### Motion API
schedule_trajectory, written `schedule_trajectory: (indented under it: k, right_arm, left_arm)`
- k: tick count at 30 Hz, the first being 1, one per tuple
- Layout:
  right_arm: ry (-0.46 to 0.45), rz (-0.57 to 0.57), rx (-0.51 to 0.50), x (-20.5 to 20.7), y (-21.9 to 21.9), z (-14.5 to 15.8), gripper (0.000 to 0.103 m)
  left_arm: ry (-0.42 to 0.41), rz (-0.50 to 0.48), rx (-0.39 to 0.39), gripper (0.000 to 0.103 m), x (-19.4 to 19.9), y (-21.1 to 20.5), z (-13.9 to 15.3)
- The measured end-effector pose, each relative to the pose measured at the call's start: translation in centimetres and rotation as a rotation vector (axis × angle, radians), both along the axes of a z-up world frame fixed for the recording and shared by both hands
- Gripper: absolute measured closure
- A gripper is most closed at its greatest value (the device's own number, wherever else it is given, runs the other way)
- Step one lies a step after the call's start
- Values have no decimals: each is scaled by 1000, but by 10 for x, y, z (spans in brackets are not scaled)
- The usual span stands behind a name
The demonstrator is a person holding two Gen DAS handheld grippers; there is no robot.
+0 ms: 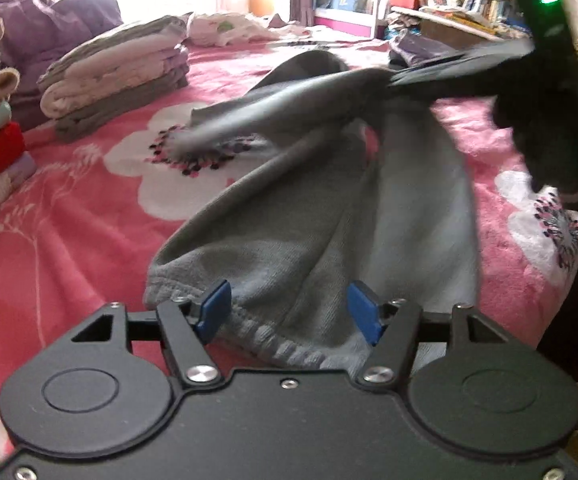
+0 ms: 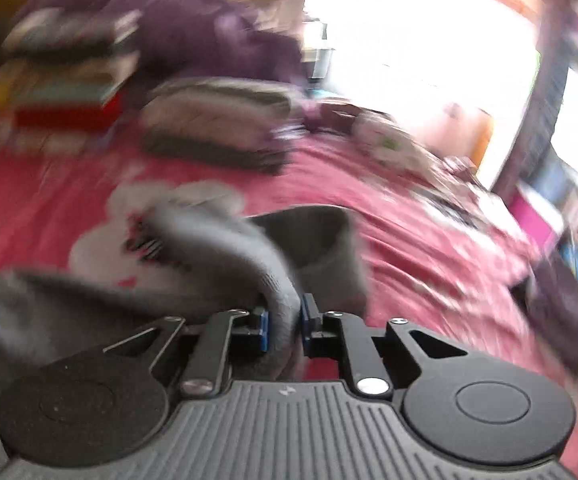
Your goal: Fold clothes
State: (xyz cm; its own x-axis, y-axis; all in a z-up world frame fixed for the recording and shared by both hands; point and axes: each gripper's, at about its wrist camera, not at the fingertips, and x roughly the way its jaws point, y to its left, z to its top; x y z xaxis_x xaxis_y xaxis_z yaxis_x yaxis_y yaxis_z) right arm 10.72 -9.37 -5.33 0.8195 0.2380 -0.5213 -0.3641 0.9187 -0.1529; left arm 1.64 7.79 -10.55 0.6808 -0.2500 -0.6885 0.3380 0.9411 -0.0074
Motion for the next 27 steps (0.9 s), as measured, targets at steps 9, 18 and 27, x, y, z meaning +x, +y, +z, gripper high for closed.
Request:
schedule_trajectory:
  k: [9,18,27]
  right_arm:
    - [320,-427,749,-13,-153,-69,89]
    - [241,-392,649,-53,-162,-79,69]
    - [11,11,103,-75,-80,-51,53]
  left_arm:
    - [34,58,-15,36,4,5,-6]
    - [80,146,-140,36,8,22,-6]
    - [119,252,-334,35,9,48,-3]
